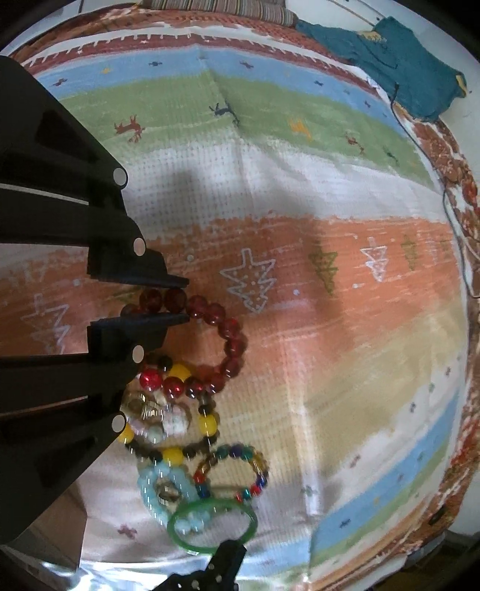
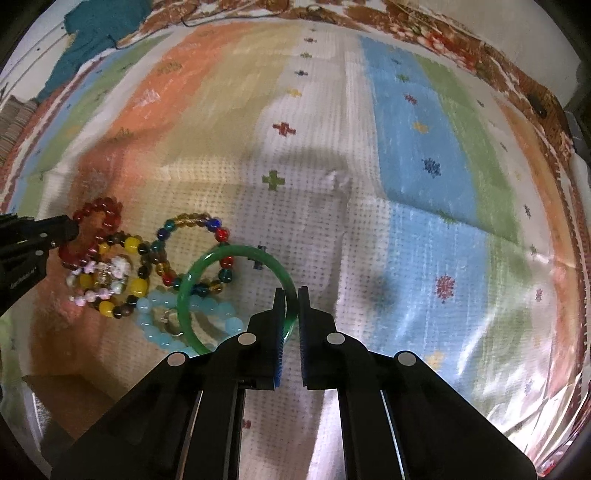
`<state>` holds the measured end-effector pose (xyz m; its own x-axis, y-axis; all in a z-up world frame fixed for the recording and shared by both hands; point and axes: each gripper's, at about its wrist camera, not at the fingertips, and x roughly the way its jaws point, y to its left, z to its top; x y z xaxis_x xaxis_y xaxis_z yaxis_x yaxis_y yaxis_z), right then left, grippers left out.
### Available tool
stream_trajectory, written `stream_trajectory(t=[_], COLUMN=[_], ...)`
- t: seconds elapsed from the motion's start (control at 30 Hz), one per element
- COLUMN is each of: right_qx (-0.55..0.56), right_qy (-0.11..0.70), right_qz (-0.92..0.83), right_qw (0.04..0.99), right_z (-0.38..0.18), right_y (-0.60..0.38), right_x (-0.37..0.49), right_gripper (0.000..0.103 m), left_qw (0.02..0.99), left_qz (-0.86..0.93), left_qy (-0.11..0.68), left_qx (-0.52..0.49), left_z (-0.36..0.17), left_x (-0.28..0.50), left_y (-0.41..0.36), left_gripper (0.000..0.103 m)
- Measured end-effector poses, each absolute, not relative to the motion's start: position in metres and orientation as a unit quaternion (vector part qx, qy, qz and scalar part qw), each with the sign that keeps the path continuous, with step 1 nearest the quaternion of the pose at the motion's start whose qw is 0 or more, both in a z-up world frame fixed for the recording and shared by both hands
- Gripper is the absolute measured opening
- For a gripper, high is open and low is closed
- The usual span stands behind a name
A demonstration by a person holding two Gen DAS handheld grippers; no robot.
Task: Organize jewelry
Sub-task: 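Lift the red bracelet with left tool while right tool carries the jade bangle toward the tin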
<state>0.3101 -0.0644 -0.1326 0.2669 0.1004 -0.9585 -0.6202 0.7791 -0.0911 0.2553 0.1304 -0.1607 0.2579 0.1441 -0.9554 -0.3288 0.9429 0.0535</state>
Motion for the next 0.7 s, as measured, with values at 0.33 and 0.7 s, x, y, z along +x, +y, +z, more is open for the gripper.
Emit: stream_trajectory(t=[0.33,0.7], right_qx=[-0.228,-0.217], right_qy=[0.540,0.528], right_qz=[0.254,0.264], right_qw=[0.769,0.778], right_z=[-0.110,-0.092], right_y=[-0.071,-0.078], right_x=[0.295,0.283], right_gripper=[0.008,0.008], left_qw=[0.813,0.829], left_qz=[0.132,0.123], left_qy=[0.557,0.533], left_qx=[-0.105,-0.111], left_z=[-0.121,-0.092], left_x=[0.238,0.223], left_y=[0.118,0.107], left_gripper=[0.013,0.013])
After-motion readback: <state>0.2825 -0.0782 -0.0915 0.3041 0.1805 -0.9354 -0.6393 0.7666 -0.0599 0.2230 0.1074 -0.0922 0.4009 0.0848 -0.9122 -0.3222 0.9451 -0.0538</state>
